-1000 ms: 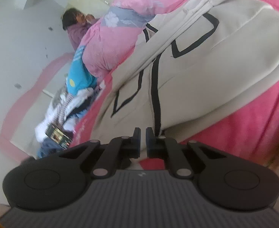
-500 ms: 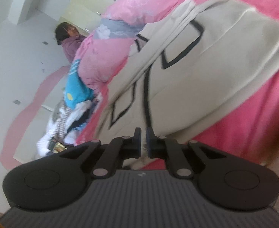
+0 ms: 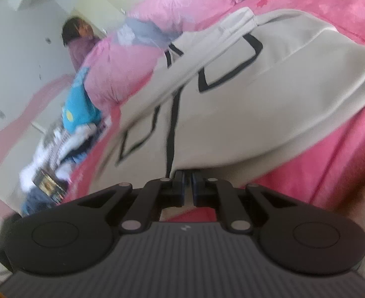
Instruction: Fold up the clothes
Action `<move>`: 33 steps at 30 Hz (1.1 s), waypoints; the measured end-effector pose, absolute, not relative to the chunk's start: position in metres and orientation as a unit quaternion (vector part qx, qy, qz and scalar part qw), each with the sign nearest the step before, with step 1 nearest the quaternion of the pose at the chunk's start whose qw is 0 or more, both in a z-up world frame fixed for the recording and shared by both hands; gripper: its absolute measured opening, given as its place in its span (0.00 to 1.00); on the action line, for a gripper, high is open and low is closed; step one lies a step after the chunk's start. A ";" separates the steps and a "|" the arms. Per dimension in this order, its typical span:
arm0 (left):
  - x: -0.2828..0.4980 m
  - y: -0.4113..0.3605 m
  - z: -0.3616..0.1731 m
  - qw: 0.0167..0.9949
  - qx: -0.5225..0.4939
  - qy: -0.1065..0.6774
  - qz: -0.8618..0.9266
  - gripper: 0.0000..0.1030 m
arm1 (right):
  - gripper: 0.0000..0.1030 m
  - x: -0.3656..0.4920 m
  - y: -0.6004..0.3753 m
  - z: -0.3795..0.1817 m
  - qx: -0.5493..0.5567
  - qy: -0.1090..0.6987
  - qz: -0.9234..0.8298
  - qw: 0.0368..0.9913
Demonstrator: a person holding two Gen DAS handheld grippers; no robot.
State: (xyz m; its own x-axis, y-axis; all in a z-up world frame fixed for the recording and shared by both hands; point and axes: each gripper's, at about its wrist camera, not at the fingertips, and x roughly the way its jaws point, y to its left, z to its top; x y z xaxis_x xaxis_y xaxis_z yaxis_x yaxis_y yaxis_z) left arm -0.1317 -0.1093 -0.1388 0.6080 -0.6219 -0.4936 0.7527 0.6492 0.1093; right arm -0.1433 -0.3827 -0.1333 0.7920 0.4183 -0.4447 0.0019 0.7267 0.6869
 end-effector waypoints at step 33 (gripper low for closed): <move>-0.133 -0.107 -0.140 0.883 0.157 0.210 -0.388 0.49 | 0.17 -0.130 -0.400 -0.152 0.460 0.320 0.168 0.811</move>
